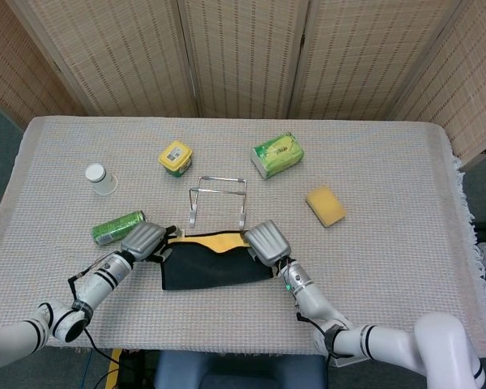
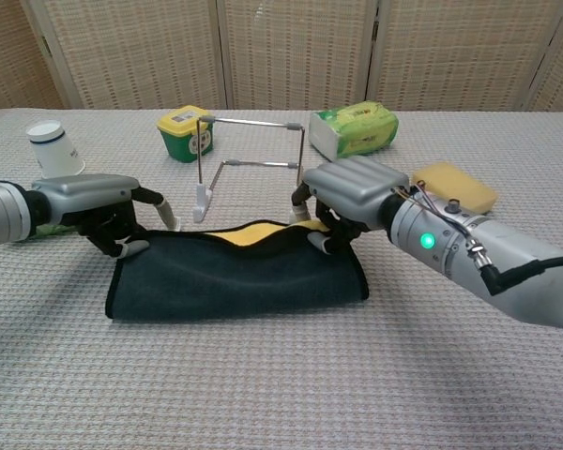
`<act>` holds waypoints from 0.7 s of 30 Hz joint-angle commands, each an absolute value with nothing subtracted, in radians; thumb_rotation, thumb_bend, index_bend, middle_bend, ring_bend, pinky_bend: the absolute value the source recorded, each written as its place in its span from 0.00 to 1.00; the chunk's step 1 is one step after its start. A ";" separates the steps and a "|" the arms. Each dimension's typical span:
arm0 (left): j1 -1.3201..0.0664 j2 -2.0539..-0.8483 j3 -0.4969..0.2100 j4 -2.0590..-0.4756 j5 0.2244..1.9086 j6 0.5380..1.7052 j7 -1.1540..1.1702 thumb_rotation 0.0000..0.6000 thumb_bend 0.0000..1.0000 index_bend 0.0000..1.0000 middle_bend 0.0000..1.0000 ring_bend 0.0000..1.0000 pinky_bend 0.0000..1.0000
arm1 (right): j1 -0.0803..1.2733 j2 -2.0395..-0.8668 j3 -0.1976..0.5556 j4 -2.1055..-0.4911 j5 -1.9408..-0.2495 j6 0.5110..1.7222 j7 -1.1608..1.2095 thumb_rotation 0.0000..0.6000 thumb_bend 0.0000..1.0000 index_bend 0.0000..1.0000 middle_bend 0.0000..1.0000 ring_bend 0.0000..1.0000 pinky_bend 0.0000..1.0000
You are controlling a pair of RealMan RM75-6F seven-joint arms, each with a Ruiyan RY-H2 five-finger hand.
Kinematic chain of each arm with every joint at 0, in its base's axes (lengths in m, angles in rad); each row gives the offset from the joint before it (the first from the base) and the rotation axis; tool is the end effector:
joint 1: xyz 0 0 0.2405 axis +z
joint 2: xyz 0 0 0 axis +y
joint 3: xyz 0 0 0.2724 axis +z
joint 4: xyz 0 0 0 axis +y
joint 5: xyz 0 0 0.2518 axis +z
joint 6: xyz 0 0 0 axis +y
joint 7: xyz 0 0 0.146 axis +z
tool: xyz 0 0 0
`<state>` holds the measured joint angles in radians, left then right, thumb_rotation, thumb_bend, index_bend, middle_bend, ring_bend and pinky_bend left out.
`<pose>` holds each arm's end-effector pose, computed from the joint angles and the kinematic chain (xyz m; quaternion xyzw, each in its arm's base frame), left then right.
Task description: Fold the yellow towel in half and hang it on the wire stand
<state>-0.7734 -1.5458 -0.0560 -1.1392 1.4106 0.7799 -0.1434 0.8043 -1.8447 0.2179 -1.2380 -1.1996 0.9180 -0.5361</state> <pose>-0.2344 0.3950 -0.0585 -0.7879 -0.3921 -0.3125 0.3576 -0.1067 -0.3590 -0.1411 0.7954 -0.2820 0.3555 0.4018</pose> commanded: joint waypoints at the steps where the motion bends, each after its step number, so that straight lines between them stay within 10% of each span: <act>1: -0.763 -1.537 -0.065 -1.167 1.386 0.795 -0.107 1.00 0.45 0.07 0.91 0.80 0.91 | 0.814 -1.854 0.218 -1.220 -1.204 0.916 -0.527 1.00 0.50 0.56 0.86 0.92 0.99; 21: -0.721 -1.502 -0.114 -1.291 1.276 0.880 0.053 1.00 0.31 0.00 0.90 0.79 0.91 | 0.853 -1.896 0.235 -1.110 -1.186 0.909 -0.494 1.00 0.51 0.56 0.86 0.92 0.99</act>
